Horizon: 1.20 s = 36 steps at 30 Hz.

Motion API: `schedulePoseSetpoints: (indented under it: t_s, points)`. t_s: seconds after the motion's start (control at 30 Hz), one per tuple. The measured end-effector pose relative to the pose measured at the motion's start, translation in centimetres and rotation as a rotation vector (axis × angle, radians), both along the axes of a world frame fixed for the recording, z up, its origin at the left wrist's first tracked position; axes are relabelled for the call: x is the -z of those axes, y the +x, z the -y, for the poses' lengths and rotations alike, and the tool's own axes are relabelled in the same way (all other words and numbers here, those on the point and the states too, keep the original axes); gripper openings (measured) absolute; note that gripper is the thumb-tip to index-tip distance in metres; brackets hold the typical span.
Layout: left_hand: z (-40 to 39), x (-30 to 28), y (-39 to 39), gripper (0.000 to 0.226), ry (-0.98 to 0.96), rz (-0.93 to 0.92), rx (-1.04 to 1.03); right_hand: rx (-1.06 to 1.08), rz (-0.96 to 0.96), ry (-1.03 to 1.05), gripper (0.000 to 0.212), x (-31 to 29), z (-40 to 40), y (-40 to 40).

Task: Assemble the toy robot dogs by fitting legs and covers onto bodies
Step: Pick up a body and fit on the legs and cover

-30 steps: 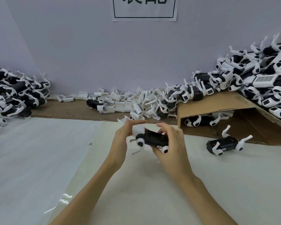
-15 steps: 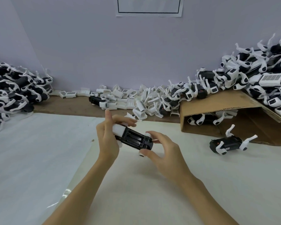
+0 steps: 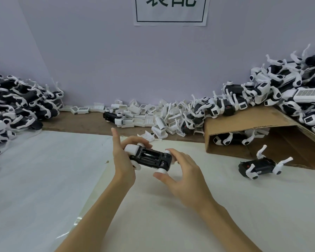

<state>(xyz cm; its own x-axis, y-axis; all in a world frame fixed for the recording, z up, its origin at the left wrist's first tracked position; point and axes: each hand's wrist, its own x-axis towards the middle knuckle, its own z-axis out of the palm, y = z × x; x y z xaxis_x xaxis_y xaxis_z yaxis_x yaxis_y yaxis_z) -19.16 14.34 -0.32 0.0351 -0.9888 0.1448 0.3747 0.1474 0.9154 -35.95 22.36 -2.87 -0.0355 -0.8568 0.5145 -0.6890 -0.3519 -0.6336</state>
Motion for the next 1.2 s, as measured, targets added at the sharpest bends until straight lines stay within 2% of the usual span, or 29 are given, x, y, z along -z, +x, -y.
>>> schedulePoseSetpoints:
  t_s: [0.1,0.17,0.23,0.3,0.37,0.4,0.47,0.53,0.6,0.67,0.73,0.83,0.93,1.07,1.2]
  points:
    - [0.6,0.0,0.2,0.082,-0.012,0.225,-0.056,-0.031,0.182,0.154,0.064,-0.1,0.6,0.2]
    - [1.3,0.1,0.7,0.074,0.025,0.251,-0.059,-0.059,0.286,0.245,0.059,-0.3,1.4,0.5]
    - [2.0,0.5,1.2,0.066,0.098,0.254,-0.1,-0.102,0.288,0.336,0.05,-0.5,2.6,0.9]
    - [2.6,0.9,1.9,0.059,0.214,0.192,-0.207,-0.171,0.326,0.428,0.042,-0.5,4.3,1.5]
    - [3.4,1.0,2.7,0.057,0.364,-0.004,-0.269,-0.194,0.426,0.471,0.049,-0.6,6.5,2.0]
    - [3.7,0.9,3.2,0.055,0.426,-0.119,-0.276,-0.165,0.412,0.445,0.045,-0.5,7.6,2.2]
    - [4.1,0.8,4.3,0.051,0.498,-0.273,-0.275,-0.069,0.175,0.322,0.033,0.1,10.1,2.3]
    - [4.3,0.9,5.0,0.05,0.519,-0.323,-0.277,-0.047,-0.141,0.241,0.041,0.8,12.2,2.3]
    - [4.5,0.9,5.2,0.049,0.531,-0.339,-0.274,-0.046,-0.376,0.267,0.051,1.3,13.9,2.4]
    - [4.5,0.9,5.1,0.049,0.54,-0.336,-0.262,-0.02,-0.551,0.347,0.054,1.7,14.8,2.8]
    - [4.5,0.9,4.8,0.047,0.543,-0.31,-0.253,0.025,-0.624,0.349,0.053,2.1,15.0,3.2]
    - [4.5,0.9,4.6,0.046,0.536,-0.288,-0.246,0.089,-0.573,0.2,0.047,1.8,14.4,3.1]
    - [4.4,0.6,4.3,0.045,0.536,-0.268,-0.249,0.052,-0.479,0.081,0.043,1.4,13.0,2.2]
    - [4.0,0.4,4.0,0.045,0.518,-0.222,-0.26,0.011,-0.321,-0.069,0.026,1.0,9.8,0.5]
    - [3.5,0.4,3.4,0.045,0.513,-0.192,-0.254,0.065,-0.121,-0.095,0.024,0.6,6.6,-1.2]
